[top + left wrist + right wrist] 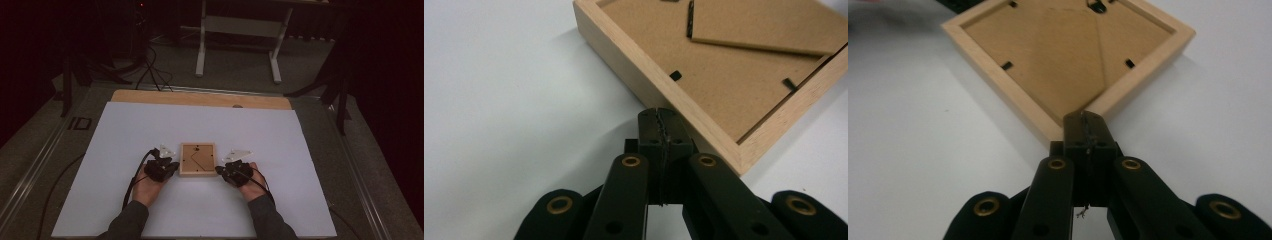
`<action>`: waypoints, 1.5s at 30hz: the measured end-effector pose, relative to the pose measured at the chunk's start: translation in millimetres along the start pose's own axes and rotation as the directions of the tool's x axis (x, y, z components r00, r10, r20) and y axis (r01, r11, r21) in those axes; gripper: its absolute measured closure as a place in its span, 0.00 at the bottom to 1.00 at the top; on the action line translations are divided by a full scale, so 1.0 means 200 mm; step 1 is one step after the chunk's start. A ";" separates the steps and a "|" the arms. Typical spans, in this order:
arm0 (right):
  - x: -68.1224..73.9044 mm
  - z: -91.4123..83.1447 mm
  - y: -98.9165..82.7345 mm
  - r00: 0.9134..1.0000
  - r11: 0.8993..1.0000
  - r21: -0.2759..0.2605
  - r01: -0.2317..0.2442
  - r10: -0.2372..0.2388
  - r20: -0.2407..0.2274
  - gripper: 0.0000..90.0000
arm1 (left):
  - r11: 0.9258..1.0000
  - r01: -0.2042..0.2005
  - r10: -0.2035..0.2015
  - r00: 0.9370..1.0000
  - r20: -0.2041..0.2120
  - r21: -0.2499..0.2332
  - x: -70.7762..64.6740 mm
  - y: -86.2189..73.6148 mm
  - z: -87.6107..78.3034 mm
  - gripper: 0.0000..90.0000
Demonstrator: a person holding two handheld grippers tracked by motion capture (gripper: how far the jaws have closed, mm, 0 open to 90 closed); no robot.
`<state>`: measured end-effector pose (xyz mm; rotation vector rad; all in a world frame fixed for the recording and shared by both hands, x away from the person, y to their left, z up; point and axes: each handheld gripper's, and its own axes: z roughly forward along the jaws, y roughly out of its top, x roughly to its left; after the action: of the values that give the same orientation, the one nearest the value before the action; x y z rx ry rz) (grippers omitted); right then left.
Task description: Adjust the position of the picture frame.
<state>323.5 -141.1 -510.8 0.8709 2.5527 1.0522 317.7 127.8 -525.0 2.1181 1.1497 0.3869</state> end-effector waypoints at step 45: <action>-0.26 0.33 0.34 0.975 0.993 -0.014 -0.119 0.120 0.189 1.00 | 0.994 -0.105 0.103 0.993 0.058 0.043 -0.19 -0.08 -0.02 0.99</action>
<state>422.7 -98.2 -510.1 1.0812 2.3670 0.9545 283.8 105.1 -530.6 2.2211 1.0282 0.3493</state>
